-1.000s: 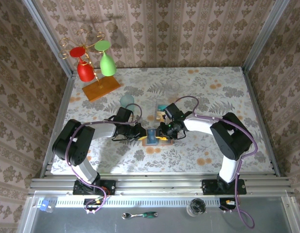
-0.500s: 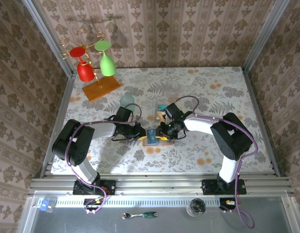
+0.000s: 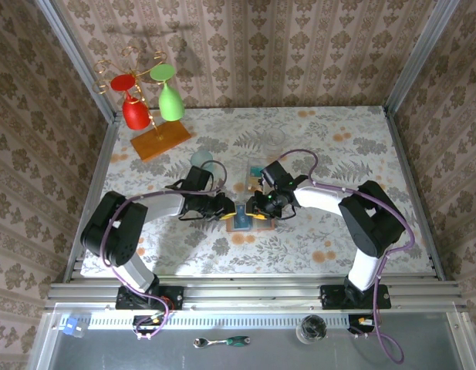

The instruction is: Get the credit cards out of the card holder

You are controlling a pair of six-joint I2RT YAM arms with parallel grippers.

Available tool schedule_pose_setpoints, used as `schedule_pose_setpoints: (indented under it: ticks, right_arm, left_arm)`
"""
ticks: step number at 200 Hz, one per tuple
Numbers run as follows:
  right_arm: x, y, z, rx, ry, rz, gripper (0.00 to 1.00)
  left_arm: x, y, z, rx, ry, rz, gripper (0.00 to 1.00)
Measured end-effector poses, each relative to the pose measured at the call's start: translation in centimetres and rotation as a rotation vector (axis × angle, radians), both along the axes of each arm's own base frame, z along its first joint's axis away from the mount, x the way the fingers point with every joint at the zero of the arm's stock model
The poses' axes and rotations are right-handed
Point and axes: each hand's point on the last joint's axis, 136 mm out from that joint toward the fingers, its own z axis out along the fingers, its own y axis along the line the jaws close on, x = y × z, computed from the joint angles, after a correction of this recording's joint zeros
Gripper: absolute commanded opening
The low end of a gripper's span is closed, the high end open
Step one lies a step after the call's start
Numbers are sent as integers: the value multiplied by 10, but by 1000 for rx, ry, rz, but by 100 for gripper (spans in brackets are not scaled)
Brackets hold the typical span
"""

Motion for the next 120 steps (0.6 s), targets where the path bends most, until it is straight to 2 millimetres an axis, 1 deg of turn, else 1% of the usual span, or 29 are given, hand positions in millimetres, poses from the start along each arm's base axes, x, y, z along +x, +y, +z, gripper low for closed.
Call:
schedule_pose_setpoints:
  ticks: [42, 74, 120]
  right_arm:
    - [2, 3, 3, 18, -11, 4, 30]
    - [6, 8, 5, 35, -17, 10, 29]
    - [10, 12, 2, 40, -14, 14, 28]
  left_arm:
    - [-2, 5, -15, 45, 27, 9, 17]
    - [-2, 5, -16, 48, 21, 4, 16]
    - [-1, 6, -16, 51, 14, -1, 16]
